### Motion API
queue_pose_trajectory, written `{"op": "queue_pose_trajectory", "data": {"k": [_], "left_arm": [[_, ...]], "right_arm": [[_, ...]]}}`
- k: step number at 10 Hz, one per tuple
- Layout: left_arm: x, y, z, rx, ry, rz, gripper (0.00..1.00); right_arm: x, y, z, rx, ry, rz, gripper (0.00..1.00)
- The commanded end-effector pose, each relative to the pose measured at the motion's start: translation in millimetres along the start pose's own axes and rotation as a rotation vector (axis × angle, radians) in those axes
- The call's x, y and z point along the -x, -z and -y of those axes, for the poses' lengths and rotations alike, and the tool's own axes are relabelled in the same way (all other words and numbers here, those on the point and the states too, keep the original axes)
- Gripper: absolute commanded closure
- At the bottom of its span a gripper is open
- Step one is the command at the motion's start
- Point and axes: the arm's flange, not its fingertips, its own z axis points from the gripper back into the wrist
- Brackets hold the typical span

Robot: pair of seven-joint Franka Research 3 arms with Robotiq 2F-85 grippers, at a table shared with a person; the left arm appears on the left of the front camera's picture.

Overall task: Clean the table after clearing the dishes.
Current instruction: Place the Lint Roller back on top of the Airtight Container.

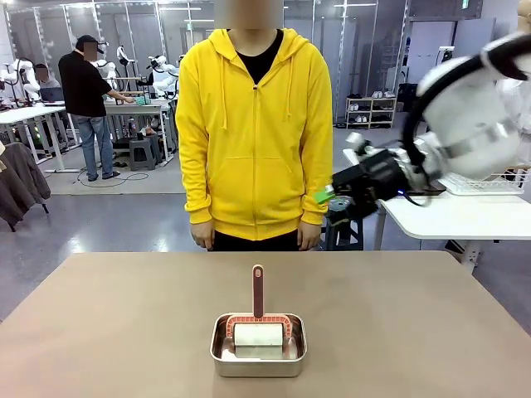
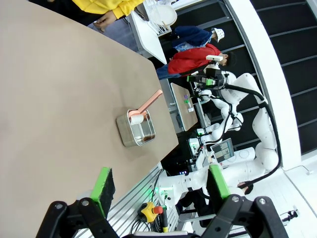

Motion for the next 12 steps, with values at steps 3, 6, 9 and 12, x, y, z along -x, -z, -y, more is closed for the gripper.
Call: {"op": "queue_pose_trajectory", "data": {"k": [3, 6, 9, 12], "left_arm": [[1, -2, 1, 0.009, 0.004, 0.007, 0.05], [1, -2, 1, 0.009, 0.004, 0.007, 0.05], [1, -2, 1, 0.009, 0.004, 0.007, 0.05], [1, -2, 1, 0.009, 0.004, 0.007, 0.05]], "right_arm": [[74, -110, 58, -0.128, 0.280, 0.161, 0.00], [134, -203, 93, -0.053, 0.282, 0.198, 0.00], [204, -266, 109, -0.082, 0.240, 0.332, 0.00], [243, -285, 112, -0.105, 0.272, 0.401, 0.00]]}}
